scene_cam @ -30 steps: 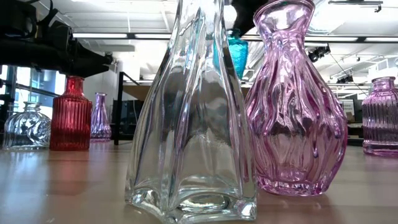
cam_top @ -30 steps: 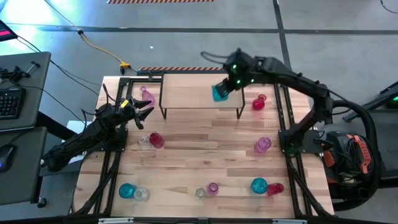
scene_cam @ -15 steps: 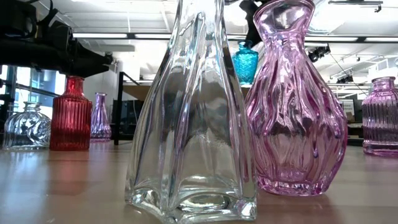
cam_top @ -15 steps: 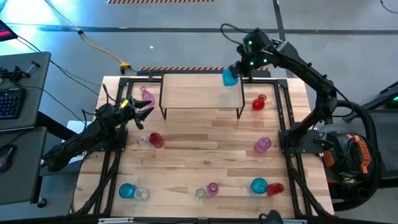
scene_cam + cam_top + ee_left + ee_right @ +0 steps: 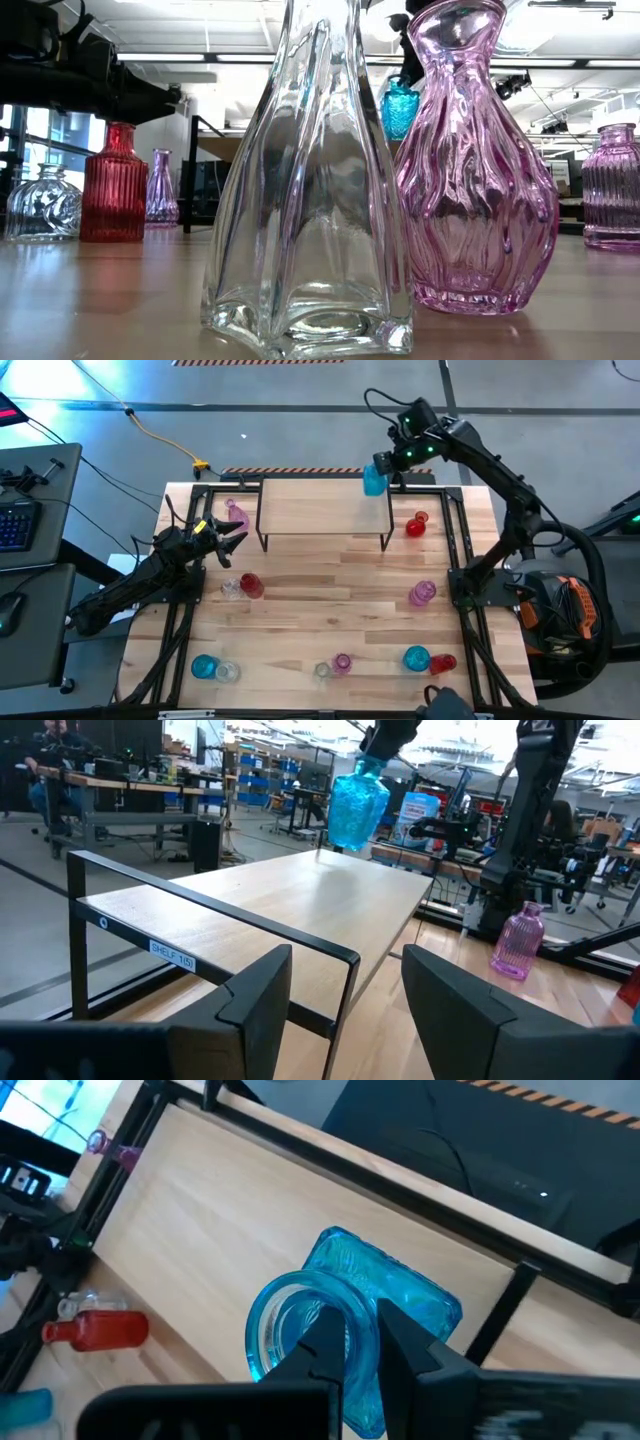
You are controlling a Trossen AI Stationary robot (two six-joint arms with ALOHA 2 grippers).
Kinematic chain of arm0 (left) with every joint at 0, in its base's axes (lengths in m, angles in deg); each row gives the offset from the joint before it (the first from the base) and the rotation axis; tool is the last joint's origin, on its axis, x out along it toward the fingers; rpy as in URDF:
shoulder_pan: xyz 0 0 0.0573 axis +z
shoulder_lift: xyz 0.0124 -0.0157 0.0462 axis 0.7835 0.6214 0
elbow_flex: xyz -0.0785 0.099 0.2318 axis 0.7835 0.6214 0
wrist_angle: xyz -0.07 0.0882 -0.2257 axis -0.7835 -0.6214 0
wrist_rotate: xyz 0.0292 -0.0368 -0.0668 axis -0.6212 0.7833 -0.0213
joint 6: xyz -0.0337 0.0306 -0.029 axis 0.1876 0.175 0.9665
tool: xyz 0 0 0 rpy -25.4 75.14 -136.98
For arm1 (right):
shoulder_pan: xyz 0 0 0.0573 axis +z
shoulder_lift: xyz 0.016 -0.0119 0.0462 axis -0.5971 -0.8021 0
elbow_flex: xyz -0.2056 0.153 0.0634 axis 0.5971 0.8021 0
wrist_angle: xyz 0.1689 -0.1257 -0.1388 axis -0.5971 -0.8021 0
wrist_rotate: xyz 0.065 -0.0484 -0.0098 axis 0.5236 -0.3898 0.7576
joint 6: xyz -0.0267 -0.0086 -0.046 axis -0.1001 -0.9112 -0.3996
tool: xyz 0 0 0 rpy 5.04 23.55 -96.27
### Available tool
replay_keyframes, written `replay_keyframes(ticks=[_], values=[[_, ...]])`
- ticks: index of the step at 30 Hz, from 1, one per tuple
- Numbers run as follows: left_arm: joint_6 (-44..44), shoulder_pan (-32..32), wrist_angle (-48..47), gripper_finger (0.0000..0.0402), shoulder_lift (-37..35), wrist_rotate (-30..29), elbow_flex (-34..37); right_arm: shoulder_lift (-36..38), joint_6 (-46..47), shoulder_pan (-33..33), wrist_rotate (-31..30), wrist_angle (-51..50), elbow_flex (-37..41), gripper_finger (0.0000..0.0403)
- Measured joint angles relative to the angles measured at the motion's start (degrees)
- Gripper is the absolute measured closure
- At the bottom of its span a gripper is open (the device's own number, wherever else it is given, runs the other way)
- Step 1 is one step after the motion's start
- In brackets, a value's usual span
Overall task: Sort vases onto shelf
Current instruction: Put the top blue vase on the shelf
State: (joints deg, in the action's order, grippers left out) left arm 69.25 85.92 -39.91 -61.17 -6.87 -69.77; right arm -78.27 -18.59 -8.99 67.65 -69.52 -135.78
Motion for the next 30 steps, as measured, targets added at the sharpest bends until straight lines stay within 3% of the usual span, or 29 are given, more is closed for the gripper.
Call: replay_keyframes(ticks=[7, 13, 30], values=[[0.0, 0.01, 0.02, 0.0218, 0.0, 0.02, 0.01, -0.47, -0.1, -1.69, 1.96, 0.88, 0.21, 0.0394], [0.0, 0.01, 0.01, 0.0218, 0.0, 0.02, -0.01, -0.46, 0.2, -3.11, 6.0, 3.08, 4.78, 0.0394], [0.0, 0.01, 0.02, 0.0218, 0.01, 0.01, -0.01, -0.24, -0.27, -5.09, 5.46, 5.11, 5.86, 0.0394]])
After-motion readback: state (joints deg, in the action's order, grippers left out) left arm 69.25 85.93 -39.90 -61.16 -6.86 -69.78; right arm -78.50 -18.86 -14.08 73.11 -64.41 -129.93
